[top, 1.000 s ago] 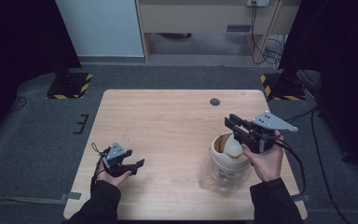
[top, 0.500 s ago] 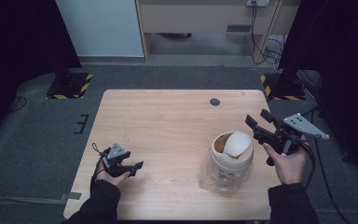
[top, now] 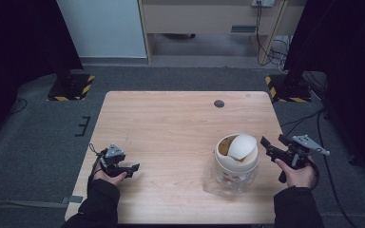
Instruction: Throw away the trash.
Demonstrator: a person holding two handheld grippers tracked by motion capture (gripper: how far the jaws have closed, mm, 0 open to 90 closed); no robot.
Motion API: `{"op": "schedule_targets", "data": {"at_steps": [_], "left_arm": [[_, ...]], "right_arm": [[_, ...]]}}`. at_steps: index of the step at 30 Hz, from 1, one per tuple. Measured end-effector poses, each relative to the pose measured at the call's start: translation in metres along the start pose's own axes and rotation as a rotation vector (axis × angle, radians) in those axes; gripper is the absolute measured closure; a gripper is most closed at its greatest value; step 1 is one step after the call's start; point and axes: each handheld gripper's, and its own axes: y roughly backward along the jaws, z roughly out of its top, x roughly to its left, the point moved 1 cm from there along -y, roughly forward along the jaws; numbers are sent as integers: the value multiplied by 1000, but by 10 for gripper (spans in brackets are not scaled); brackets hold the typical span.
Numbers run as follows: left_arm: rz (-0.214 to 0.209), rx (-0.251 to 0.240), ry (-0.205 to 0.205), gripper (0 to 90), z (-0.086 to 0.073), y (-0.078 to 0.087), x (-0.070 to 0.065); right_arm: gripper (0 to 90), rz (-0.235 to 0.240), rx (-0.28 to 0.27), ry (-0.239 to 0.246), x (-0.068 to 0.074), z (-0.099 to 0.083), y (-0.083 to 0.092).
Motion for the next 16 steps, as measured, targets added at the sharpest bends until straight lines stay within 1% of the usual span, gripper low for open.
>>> {"op": "schedule_targets", "data": {"at_steps": [1, 2, 3, 4, 5, 8, 9, 10, 11, 12, 13, 16], "left_arm": [[4, 8, 3, 221, 0, 0, 2], [4, 8, 3, 220, 0, 0, 2], [24, 14, 6, 210, 0, 0, 5], [24, 14, 6, 200, 0, 0, 5], [40, 30, 8, 192, -1, -1, 8], [51, 71, 14, 185, -5, -3, 12], [51, 71, 14, 179, -5, -3, 12], [56, 78, 21, 176, -6, -4, 14], [56, 78, 21, 172, -6, -4, 14], [61, 86, 25, 164, -7, -6, 16], [63, 92, 27, 161, -7, -7, 17], [66, 110, 32, 134, -9, -9, 18]], "right_arm": [[178, -9, 18, 4, -3, -6, -1], [178, -9, 18, 4, -3, -6, -1], [164, -30, 66, 29, -11, -18, -5], [164, -30, 66, 29, -11, -18, -5], [158, -46, 126, 70, -18, -29, -8], [148, -59, 212, 115, -25, -41, -13], [149, -69, 235, 126, -28, -45, -14], [147, -76, 254, 134, -30, -48, -15], [147, -76, 254, 134, -30, -48, -15], [140, -81, 279, 136, -33, -53, -17], [139, -78, 288, 137, -33, -54, -18], [133, -71, 302, 144, -34, -57, -19]]}}
